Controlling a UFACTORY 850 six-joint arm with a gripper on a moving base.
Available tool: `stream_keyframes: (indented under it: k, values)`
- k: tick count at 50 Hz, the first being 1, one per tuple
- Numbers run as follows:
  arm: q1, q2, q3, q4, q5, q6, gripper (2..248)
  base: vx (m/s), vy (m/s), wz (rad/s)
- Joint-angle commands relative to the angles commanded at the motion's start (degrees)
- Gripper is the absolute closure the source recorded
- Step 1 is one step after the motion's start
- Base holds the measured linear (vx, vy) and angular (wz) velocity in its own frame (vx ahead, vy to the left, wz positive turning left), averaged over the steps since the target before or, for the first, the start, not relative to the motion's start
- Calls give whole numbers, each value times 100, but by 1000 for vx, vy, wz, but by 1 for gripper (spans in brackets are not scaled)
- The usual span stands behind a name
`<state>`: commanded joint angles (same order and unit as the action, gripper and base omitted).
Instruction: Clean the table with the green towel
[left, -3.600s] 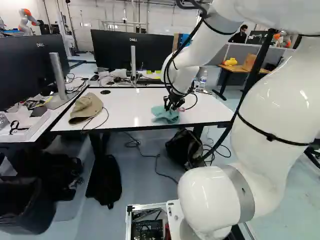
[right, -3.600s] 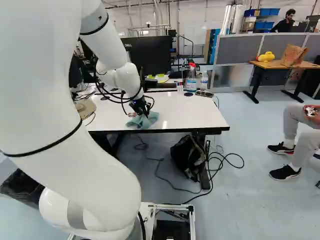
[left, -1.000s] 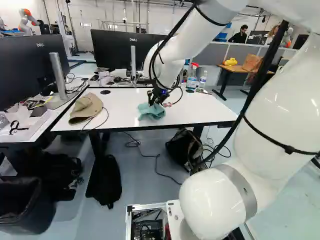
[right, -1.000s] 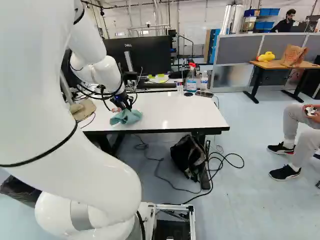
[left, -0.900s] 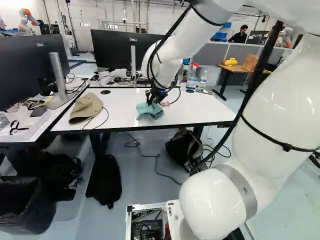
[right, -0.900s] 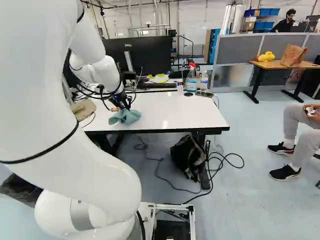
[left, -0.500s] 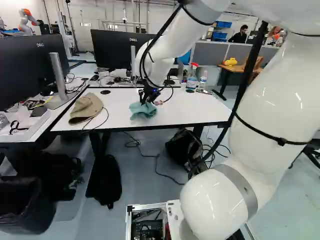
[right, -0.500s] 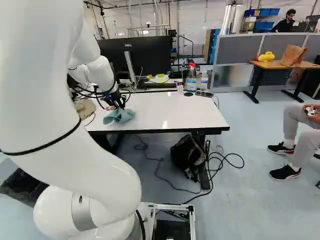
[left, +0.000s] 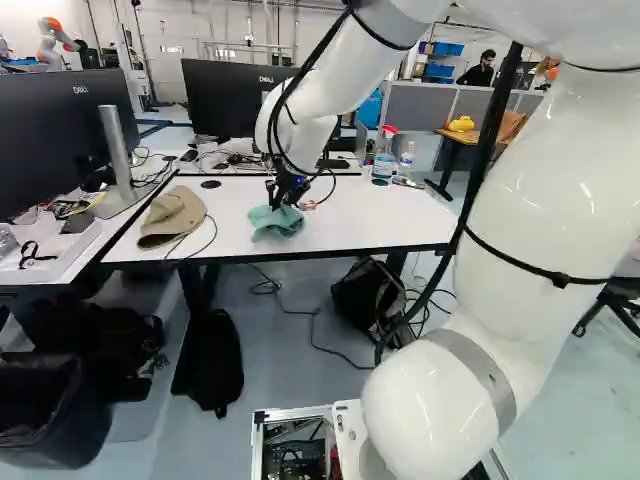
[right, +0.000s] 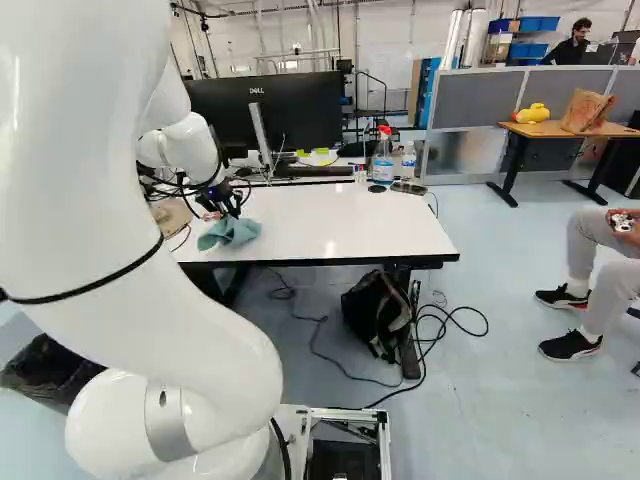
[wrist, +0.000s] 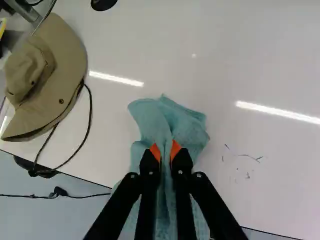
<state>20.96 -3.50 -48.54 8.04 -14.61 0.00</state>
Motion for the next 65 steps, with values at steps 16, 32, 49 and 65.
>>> stream_keyframes:
  k: [16, 32, 49, 65]
  values:
    - [-48, 266, 85, 0, 0, 0, 209, 0, 0, 0]
    - [-319, 719, 371, 0, 0, 0, 209, 0, 0, 0]
    - [-668, 918, 564, 0, 0, 0, 209, 0, 0, 0]
    - [-1015, 1051, 690, 0, 0, 0, 209, 0, 0, 0]
